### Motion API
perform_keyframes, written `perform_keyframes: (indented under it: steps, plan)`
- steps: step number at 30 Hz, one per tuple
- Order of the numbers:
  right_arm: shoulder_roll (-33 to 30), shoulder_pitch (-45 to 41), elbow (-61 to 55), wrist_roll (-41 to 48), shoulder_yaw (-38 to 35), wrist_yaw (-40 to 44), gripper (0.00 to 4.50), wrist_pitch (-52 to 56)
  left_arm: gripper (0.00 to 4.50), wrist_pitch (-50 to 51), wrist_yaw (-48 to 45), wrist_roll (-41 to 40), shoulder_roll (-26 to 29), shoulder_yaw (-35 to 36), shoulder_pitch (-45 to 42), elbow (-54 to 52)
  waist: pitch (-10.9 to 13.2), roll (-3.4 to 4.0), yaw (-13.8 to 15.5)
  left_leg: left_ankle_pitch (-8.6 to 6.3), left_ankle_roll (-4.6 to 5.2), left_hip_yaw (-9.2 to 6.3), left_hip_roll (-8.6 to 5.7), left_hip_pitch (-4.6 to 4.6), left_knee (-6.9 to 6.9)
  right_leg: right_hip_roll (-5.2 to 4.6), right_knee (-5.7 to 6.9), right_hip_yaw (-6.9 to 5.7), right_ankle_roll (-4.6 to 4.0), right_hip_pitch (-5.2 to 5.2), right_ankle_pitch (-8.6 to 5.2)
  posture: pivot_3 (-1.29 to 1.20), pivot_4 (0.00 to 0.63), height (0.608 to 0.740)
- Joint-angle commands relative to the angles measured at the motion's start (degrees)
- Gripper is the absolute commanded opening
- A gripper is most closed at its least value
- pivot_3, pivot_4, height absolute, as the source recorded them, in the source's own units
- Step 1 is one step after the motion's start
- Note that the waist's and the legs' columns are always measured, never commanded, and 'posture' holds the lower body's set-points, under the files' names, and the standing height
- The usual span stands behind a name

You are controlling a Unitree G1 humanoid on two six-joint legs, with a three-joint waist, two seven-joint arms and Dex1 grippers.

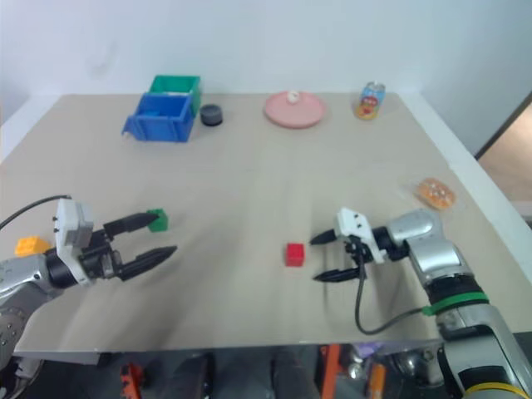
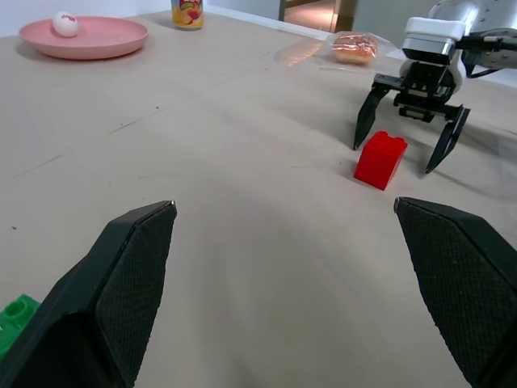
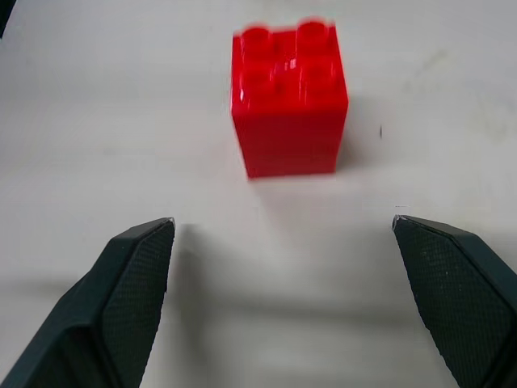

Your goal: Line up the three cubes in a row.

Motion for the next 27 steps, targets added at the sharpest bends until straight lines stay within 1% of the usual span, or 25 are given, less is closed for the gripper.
perform_keyframes:
  steps: [1,6,9,11,14,16,19,20,22,25,27]
  plan:
    - [-2.32,-2.75,5.22,-3.24,-0.96,2.12,4.47,-2.45,4.5,-0.24,0.31,-0.85,-0.27,1.22,-0.47,-0.74,0.0,0.0,0.0,0.0,0.0,0.0,0.0,0.0,0.0,0.0,0.0,0.0,0.0,0.0,0.01,0.0,0.15,0.74]
    - [-4.03,-11.1,13.77,-4.03,-5.09,-2.4,4.47,-3.84,4.5,0.86,4.26,-2.88,-2.88,3.09,1.35,-2.11,0.07,0.07,-0.02,0.01,-0.01,0.07,-0.02,-0.15,0.35,-0.06,0.0,0.02,0.06,-0.01,0.14,0.0,0.15,0.74]
    - [-4.36,-13.94,14.48,-1.55,-8.55,-2.19,4.47,-0.48,4.5,1.9,7.77,-5.1,-5.0,5.24,3.4,-2.86,0.07,0.06,-0.41,0.01,-0.01,0.07,-0.01,-0.15,0.35,-0.05,0.0,0.03,0.06,-0.03,0.16,0.0,0.15,0.74]
    - [-5.07,-13.6,11.17,1.28,-10.68,0.42,4.47,3.12,4.5,2.51,9.99,-6.68,-6.71,6.64,5.57,-3.4,0.07,0.06,-0.66,0.0,0.0,0.03,0.03,-0.15,0.3,-0.01,0.0,0.0,0.05,-0.03,0.16,0.0,0.15,0.74]
    - [-5.22,-12.87,2.42,8.69,-14.51,2.79,4.47,13.01,4.5,2.59,11.49,-7.02,-8.8,7.09,9.68,-4.12,0.09,0.13,-0.94,-0.06,0.05,0.04,0.03,-0.15,0.27,-0.01,0.0,0.02,0.04,-0.03,0.08,0.0,0.15,0.74]
    - [-4.03,-14.32,-0.69,12.65,-16.9,0.79,4.47,18.39,4.5,2.36,12.72,-6.94,-10.32,6.83,11.55,-4.28,0.12,0.17,-0.99,-0.08,0.06,0.05,0.03,-0.15,0.27,-0.01,0.01,0.04,0.05,-0.04,0.07,0.0,0.15,0.74]
    - [-1.47,-17.11,-2.17,16.67,-19.72,-3.32,4.47,24.35,4.5,1.78,15.04,-6.44,-12.47,6.77,12.66,-3.53,0.14,0.2,-0.99,-0.08,0.06,0.04,0.03,-0.15,0.33,0.01,0.03,0.04,0.03,-0.04,0.11,0.0,0.15,0.74]
    - [0.36,-18.0,-3.66,17.97,-20.15,-5.18,4.47,26.37,4.5,1.35,17.63,-5.8,-13.93,7.29,12.41,-2.75,0.14,0.2,-0.97,-0.08,0.06,0.04,0.03,-0.14,0.37,0.01,0.03,0.04,0.03,-0.04,0.16,0.0,0.15,0.74]
    - [2.86,-18.44,-6.45,19.36,-20.3,-7.26,4.47,28.65,4.5,0.76,21.27,-4.74,-15.94,7.97,11.93,-1.85,0.13,0.19,-0.97,-0.07,0.06,0.04,0.03,-0.12,0.43,0.01,0.03,0.03,0.02,-0.01,0.17,0.0,0.15,0.74]
    - [5.33,-17.01,-11.02,20.13,-19.57,-8.35,4.47,30.32,4.5,0.29,26.32,-0.23,-17.4,7.3,11.28,-0.77,0.11,0.14,-0.95,-0.07,0.06,0.03,0.03,-0.14,0.47,0.01,0.03,0.03,0.03,-0.02,0.22,0.0,0.15,0.74]
    - [6.94,-15.72,-15.39,21.29,-18.7,-8.95,4.47,32.01,4.5,1.01,29.56,1.19,-18.36,6.76,10.5,-0.48,0.1,0.14,-0.76,-0.07,0.06,0.03,0.02,-0.21,0.46,0.01,0.02,0.03,0.05,-0.03,0.21,0.0,0.15,0.74]
